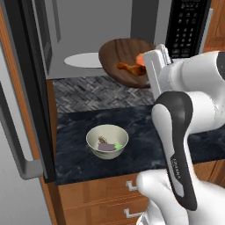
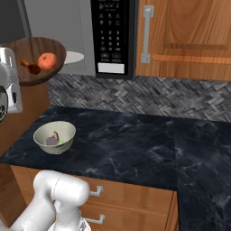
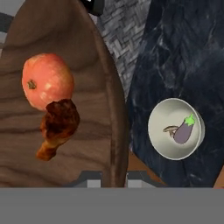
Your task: Place the bowl containing the chicken drumstick and squash in the microwave. Close the microwave door and press the start button to microwave the meal.
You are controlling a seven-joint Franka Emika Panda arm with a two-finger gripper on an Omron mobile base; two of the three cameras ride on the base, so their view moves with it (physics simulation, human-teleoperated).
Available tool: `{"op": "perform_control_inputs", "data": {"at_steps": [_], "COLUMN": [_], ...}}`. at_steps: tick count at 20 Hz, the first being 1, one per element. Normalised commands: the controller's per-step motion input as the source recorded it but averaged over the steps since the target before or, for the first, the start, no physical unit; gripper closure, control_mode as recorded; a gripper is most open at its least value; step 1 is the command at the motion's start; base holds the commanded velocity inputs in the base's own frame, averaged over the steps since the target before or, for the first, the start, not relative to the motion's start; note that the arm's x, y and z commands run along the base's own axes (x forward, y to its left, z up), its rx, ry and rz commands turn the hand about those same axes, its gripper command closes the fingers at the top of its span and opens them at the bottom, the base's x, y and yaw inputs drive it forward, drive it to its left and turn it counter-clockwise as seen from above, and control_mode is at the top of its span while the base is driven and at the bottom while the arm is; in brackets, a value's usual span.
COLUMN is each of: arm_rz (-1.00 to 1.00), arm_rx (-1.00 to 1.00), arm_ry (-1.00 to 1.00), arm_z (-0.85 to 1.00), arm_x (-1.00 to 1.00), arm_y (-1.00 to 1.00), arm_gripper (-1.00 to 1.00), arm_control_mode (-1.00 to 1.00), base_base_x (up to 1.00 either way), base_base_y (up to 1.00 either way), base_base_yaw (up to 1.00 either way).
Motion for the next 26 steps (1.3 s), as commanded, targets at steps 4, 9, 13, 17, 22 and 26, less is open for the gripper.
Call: {"op": "perform_control_inputs", "data": {"at_steps": [4, 9, 13, 17, 22, 26], "arm_rz": [-0.04, -0.01, 0.0, -0.02, -0.04, -0.04], "arm_rx": [-0.06, -0.06, -0.04, 0.0, 0.0, 0.0], "arm_ry": [0.0, 0.0, 0.01, 0.0, 0.0, 0.0], "arm_z": [0.44, 0.37, 0.06, 0.0, -0.12, -0.3], "arm_x": [0.2, 0.27, 0.41, 0.38, 0.34, 0.4], "arm_y": [0.12, 0.07, 0.02, -0.1, -0.18, -0.06], "arm_gripper": [1.0, 1.0, 1.0, 1.0, 1.0, 1.0], "arm_control_mode": [-1.0, -1.0, -1.0, -1.0, -1.0, -1.0], "base_base_x": [0.0, 0.0, 0.0, 0.0, 0.0, 0.0], "base_base_y": [0.0, 0.0, 0.0, 0.0, 0.0, 0.0], "base_base_yaw": [0.0, 0.0, 0.0, 0.0, 0.0, 0.0]}}
